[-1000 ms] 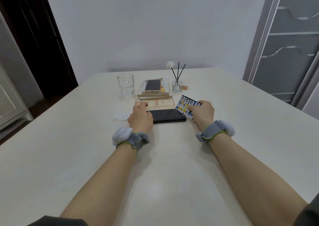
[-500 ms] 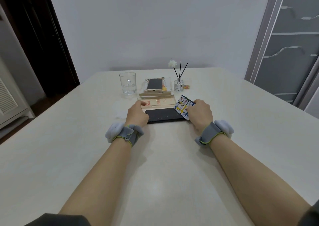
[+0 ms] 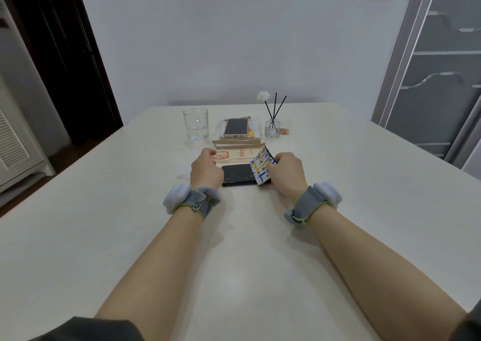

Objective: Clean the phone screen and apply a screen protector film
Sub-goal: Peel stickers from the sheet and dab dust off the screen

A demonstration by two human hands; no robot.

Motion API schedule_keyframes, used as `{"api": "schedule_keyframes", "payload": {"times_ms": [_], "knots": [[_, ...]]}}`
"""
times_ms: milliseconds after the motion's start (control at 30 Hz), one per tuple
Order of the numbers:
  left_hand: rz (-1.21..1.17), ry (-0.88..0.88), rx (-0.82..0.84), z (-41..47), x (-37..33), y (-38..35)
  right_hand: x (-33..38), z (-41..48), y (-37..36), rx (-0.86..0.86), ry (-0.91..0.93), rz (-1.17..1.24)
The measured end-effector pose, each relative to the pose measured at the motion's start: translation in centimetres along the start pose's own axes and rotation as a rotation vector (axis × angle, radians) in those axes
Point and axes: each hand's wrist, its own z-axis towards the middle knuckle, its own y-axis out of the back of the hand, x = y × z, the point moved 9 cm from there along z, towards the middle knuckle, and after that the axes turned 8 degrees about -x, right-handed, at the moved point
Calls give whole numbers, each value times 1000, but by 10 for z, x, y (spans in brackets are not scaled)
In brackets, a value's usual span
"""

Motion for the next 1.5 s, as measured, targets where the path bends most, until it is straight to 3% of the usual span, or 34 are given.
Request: {"api": "schedule_keyframes", "payload": {"times_ms": [167,467,767,1500], "knots": [[0,1,-20,0,0,2,19,-9,-15,36,75,29],[0,8,-37,0,0,2,-4,3,10,-58,-52,7],[-18,31,-43,1,2,5,32,-16,-22,-19,50,13],[-94,90,-43,5,4,7,55,-32,-47,21,90,69]]}}
